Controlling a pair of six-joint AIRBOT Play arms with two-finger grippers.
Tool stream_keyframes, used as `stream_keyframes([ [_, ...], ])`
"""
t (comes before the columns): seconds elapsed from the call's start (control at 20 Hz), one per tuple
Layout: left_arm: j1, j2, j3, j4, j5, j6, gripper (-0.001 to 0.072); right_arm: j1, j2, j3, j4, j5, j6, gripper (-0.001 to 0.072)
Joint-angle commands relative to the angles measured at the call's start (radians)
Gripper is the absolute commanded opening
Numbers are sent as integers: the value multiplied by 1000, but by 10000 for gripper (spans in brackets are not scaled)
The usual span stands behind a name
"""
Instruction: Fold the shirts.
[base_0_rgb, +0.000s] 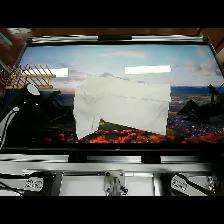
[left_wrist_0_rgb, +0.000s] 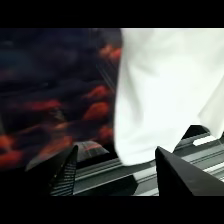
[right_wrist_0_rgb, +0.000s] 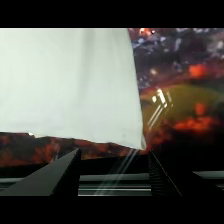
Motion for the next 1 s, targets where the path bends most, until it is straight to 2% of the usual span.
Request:
stream_keyframes([
  [0.0,-63,-6,-90,-56,123,13,636,-5,4,-19,6,16,-4,532],
  [0.1,-90,-29,-90,-56,144,-6,633,-5,4,-25,1,24,-3,533],
  [0.15,-102,-31,-90,-56,172,-18,570,-5,4,-42,3,23,-7,541],
  [0.2,-113,-31,-90,-63,204,-24,473,-5,4,-75,13,21,-19,596],
  [0.25,-122,-31,-90,-82,229,-24,369,-5,4,-116,20,20,-25,596],
  [0.3,-127,-31,-89,-98,244,-23,242,4,4,-165,21,27,-30,596],
  [0.35,-128,-31,-85,-103,247,-19,84,21,4,-208,23,42,-35,596],
  [0.4,-128,-27,-78,-103,246,-4,36,47,4,-247,23,66,-40,596],
  [0.55,-119,-6,-46,-99,231,15,34,119,-3,-312,5,168,-47,634],
  [0.8,-114,2,21,-99,180,67,34,140,-101,-311,30,166,-27,634],
  [0.95,-114,2,58,-99,179,67,34,216,-118,-311,40,250,-3,631],
])
